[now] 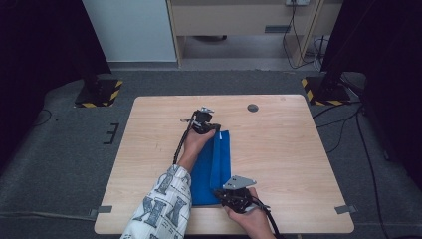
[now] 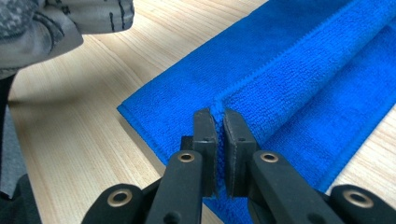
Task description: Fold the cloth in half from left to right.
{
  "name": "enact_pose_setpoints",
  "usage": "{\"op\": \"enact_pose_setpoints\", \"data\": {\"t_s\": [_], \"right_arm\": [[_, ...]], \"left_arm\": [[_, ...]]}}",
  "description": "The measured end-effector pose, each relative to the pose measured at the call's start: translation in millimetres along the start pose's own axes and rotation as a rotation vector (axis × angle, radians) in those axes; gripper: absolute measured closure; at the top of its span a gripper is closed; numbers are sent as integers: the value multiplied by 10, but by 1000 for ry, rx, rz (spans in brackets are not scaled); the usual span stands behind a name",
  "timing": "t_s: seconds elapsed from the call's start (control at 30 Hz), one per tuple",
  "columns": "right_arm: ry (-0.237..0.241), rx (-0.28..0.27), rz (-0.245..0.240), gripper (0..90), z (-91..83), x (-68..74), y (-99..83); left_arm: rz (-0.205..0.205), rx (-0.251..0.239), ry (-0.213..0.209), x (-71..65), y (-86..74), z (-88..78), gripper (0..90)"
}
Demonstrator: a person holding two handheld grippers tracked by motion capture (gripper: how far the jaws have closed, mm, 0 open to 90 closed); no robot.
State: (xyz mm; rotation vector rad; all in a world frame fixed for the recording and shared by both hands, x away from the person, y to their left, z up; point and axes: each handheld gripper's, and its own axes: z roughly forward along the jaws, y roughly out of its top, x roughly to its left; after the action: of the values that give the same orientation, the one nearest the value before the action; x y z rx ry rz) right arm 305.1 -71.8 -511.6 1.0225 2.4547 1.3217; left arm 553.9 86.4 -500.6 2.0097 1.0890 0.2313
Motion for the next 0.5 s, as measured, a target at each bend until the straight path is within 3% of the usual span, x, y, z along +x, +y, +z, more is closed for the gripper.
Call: {"op": "enact_pose_setpoints", "data": {"t_s": [0.5], "right_arm": [[-6, 21, -1, 844, -32, -38, -45]], "left_arm": [[6, 13, 8, -87, 1, 91, 855]]}}
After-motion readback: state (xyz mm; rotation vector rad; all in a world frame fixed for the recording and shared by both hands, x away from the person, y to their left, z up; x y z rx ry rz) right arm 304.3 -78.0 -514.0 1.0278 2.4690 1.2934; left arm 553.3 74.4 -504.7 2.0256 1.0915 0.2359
